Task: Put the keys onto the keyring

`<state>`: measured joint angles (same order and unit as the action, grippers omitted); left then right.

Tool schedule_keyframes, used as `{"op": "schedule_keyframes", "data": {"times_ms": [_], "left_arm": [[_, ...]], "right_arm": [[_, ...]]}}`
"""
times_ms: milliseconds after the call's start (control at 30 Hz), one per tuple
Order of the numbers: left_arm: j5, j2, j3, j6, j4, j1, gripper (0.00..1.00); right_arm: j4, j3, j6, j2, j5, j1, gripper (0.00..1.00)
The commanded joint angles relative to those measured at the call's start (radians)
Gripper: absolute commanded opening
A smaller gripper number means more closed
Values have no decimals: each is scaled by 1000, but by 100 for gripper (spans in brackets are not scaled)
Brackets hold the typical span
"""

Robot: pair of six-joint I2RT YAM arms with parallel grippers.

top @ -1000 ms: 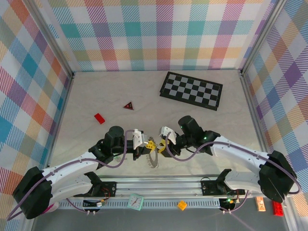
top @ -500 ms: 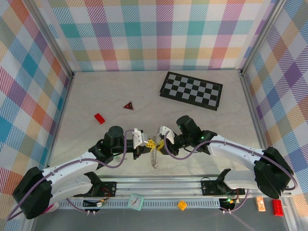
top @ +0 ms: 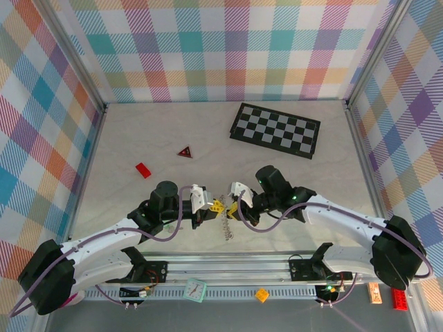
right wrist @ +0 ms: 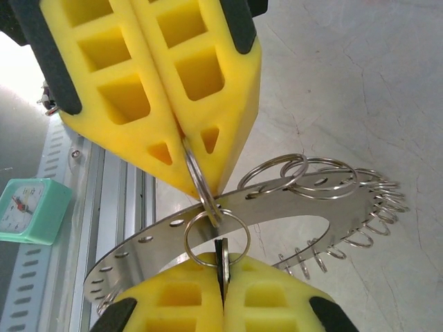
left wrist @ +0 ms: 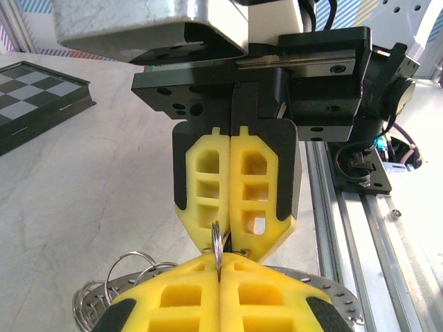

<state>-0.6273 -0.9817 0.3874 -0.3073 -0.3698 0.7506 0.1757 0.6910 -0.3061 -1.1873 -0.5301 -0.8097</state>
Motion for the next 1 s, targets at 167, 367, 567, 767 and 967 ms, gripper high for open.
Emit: {"op": "schedule_keyframes", "data": {"times_ms": [167,367,567,767,967], "left_arm": [[-12,-3,5,-12,-42,9,0],[-7,3,6,-13,-32,9,0],[16,13,11,-32,15,9,0],[20,11,23,-49,53,9,0],[27,8,29,-56,72,8,0]], "right_arm": [[69,68,-53,22,-1,-8,0],[78,94,-68,17,-6,-9,0],[78,101,-70,36,-2,-9,0],[80,105,-73,52,7,-9,0],[97,108,-84,67,29,-9,0]]}}
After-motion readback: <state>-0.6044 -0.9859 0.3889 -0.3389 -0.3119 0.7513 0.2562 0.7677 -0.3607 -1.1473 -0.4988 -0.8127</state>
